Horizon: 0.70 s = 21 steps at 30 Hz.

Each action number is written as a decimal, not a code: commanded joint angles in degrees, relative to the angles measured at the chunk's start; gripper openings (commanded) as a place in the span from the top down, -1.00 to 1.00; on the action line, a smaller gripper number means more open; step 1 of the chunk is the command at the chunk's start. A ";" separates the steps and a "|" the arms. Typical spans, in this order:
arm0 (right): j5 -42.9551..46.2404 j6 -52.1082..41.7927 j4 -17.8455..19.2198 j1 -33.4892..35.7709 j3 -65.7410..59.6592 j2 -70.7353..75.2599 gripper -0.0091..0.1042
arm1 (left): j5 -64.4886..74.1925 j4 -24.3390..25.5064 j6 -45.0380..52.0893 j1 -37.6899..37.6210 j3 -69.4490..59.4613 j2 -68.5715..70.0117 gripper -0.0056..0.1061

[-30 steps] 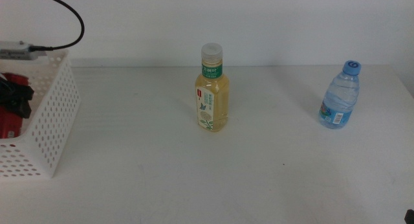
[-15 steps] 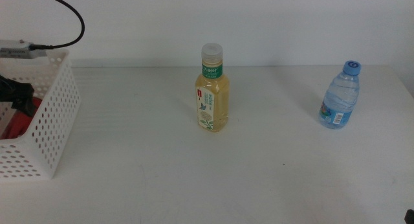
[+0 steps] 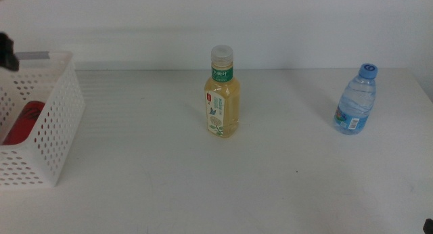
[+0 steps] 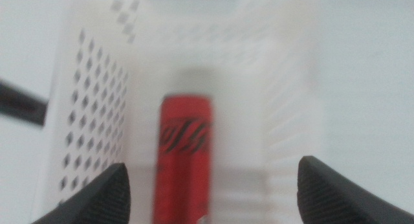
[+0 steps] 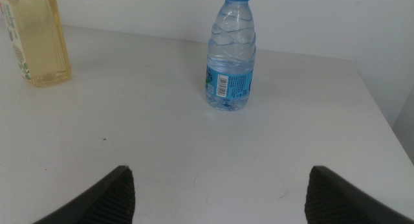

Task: Use arms to grab the bottles and put them into the dustbin to the left of the table.

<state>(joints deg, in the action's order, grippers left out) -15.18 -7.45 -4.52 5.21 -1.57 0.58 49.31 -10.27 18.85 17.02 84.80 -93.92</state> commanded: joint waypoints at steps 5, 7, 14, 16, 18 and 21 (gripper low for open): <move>4.18 -0.51 0.57 -0.31 0.38 1.55 -0.40 | -16.68 -4.18 2.18 -7.72 -9.06 15.82 -0.52; 4.18 -0.51 0.57 -0.31 0.38 1.55 -0.40 | -20.22 -4.18 2.16 -10.74 -12.50 19.42 -0.52; 4.18 -0.51 0.57 -0.31 0.38 1.55 -0.40 | -27.24 -4.27 2.16 -20.94 -23.04 30.70 -0.52; 4.18 -0.51 0.57 -0.31 0.38 1.55 -0.40 | -28.89 -4.62 2.16 -23.68 -26.31 33.02 -0.52; 4.18 -0.51 0.57 -0.31 0.38 1.55 -0.40 | -30.87 -4.95 2.16 -25.70 -29.45 35.27 -0.52; 4.18 -0.51 0.57 -0.31 0.38 1.55 -0.40 | -34.61 -5.31 2.16 -28.30 -34.52 38.98 -0.52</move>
<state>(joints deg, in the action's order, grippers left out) -15.18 -7.45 -4.52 5.21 -1.57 0.58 20.92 -14.20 21.14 -9.95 50.95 -57.75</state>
